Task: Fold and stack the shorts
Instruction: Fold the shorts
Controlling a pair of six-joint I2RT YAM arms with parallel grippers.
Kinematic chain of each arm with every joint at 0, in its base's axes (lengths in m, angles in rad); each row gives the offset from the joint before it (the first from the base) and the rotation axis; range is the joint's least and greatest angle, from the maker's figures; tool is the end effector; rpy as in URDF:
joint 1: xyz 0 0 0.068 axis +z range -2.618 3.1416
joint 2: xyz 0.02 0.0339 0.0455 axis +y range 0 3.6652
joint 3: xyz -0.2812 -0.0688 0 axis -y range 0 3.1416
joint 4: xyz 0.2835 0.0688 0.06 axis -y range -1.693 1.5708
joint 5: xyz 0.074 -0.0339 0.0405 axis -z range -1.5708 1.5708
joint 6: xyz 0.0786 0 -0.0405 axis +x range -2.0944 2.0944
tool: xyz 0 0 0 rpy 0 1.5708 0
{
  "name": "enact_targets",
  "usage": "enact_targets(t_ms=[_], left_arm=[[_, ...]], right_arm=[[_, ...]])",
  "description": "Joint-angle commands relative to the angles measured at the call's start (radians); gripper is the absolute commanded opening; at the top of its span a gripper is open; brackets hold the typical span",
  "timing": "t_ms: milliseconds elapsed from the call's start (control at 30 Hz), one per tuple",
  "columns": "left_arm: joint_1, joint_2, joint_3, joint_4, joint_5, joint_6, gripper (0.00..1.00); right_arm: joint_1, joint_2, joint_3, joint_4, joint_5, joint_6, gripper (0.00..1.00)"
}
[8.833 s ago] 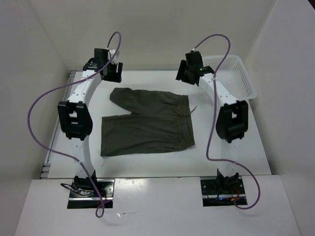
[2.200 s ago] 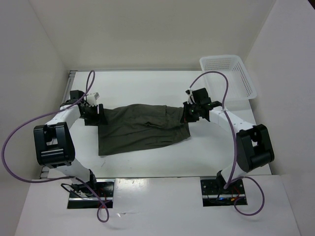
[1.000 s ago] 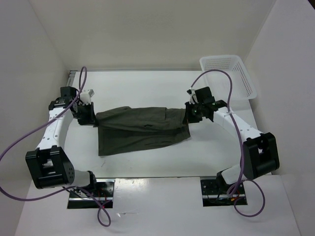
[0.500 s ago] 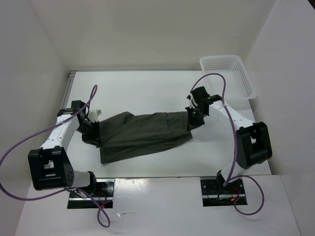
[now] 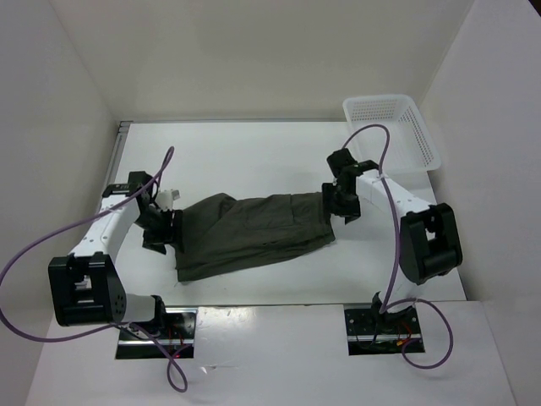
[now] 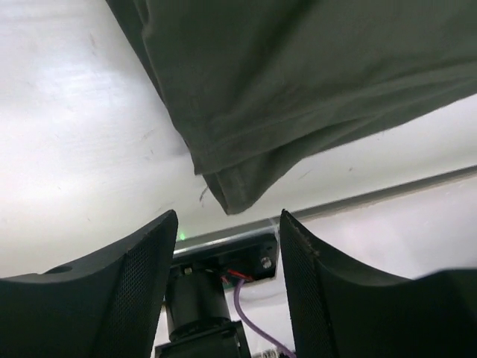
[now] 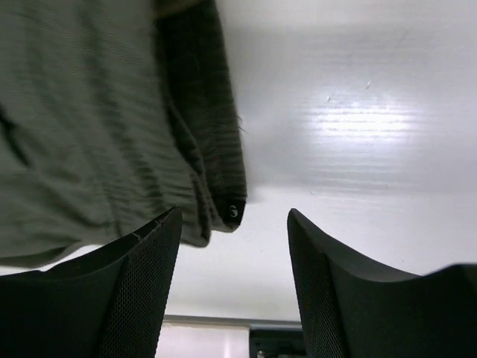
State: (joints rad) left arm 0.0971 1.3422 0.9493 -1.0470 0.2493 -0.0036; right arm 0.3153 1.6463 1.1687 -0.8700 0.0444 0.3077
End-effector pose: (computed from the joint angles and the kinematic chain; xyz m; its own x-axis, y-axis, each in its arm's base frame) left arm 0.2614 0.0060 0.1854 -0.9865 -0.0996 -0.1296 -0.0655 0.9673 -0.2451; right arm 0.3379 0.1066 0.1681 -0.9746 0.0004 -0.2241 -0.0055 0.9997 0.0258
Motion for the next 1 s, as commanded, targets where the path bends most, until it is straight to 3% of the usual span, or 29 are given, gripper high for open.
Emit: enact_targets(t_ms=[0,100,133,233,467,700,767,800,833,867,933,967], left_arm=[[0.010,-0.012,0.081,0.054,0.030,0.004,0.65],[0.035,0.020,0.082,0.282,-0.019,0.004,0.66],[0.035,0.035,0.082,0.319,-0.031,0.004,0.66],[0.046,0.121,0.103,0.419,-0.042,0.004,0.66],[0.055,0.235,0.147,0.565,-0.010,0.004,0.75],[0.030,0.244,0.097,0.631,0.008,0.004,0.82],[0.021,0.244,0.077,0.640,0.036,0.004,0.82],[0.021,0.244,0.057,0.650,0.036,0.004,0.82],[0.021,0.226,0.037,0.650,0.048,0.004,0.82],[0.021,0.226,0.037,0.650,0.048,0.004,0.82],[0.021,0.216,0.026,0.650,0.048,0.004,0.82],[0.021,0.207,0.026,0.650,0.048,0.004,0.82]], right_arm=[[0.033,-0.153,0.051,0.118,0.014,-0.010,0.64],[0.184,-0.313,0.002,0.305,-0.083,-0.111,0.62],[0.317,-0.339,0.002,0.340,-0.103,-0.142,0.64],[0.479,-0.268,-0.014,0.417,-0.078,-0.211,0.66],[0.638,0.036,0.115,0.373,-0.089,-0.464,0.66],[0.692,0.145,0.115,0.417,-0.068,-0.486,0.66],[0.712,0.155,0.106,0.430,-0.040,-0.475,0.62],[0.731,0.170,0.106,0.449,0.007,-0.460,0.57],[0.731,0.219,0.092,0.469,0.061,-0.429,0.39],[0.731,0.219,0.092,0.470,0.061,-0.429,0.39],[0.731,0.268,0.092,0.460,0.112,-0.415,0.24],[0.731,0.280,0.092,0.460,0.132,-0.401,0.22]])
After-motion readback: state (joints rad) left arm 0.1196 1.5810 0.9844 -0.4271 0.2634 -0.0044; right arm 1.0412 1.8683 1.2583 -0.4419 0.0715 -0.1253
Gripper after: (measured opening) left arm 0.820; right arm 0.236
